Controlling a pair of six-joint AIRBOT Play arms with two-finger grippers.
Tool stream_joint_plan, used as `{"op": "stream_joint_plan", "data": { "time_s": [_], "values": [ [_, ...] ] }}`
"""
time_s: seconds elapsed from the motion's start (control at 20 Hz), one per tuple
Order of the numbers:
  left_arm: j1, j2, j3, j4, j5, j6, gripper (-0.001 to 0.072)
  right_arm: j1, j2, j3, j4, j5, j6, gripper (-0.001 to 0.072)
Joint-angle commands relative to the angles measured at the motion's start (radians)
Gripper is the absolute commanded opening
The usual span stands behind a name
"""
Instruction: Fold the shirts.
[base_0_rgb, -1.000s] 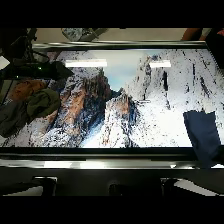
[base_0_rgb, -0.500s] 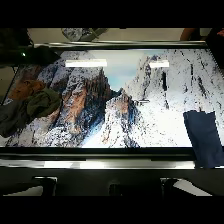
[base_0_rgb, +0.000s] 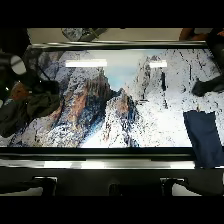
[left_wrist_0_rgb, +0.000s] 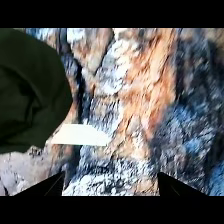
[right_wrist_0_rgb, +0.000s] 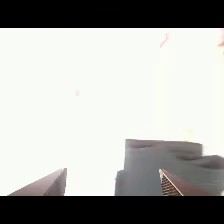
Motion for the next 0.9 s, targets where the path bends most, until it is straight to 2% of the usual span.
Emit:
{"op": "stream_joint_plan", "data": {
  "time_s": [0.0,0.1,0.85],
  "values": [
    [-0.045,0.116,-0.313,0.024,0.137,-0.074,0.067,0.156,-0.051,-0.096,0.0,0.103,0.006,0.0676],
    [-0.066,0.151,-0.373,0.025,0.192,-0.076,0.067,0.168,-0.053,-0.115,-0.004,0.074,0.006,0.0675],
    [-0.065,0.144,-0.373,0.025,0.192,-0.076,0.0672,0.167,-0.051,-0.115,-0.019,0.102,0.003,0.0669]
  ]
}}
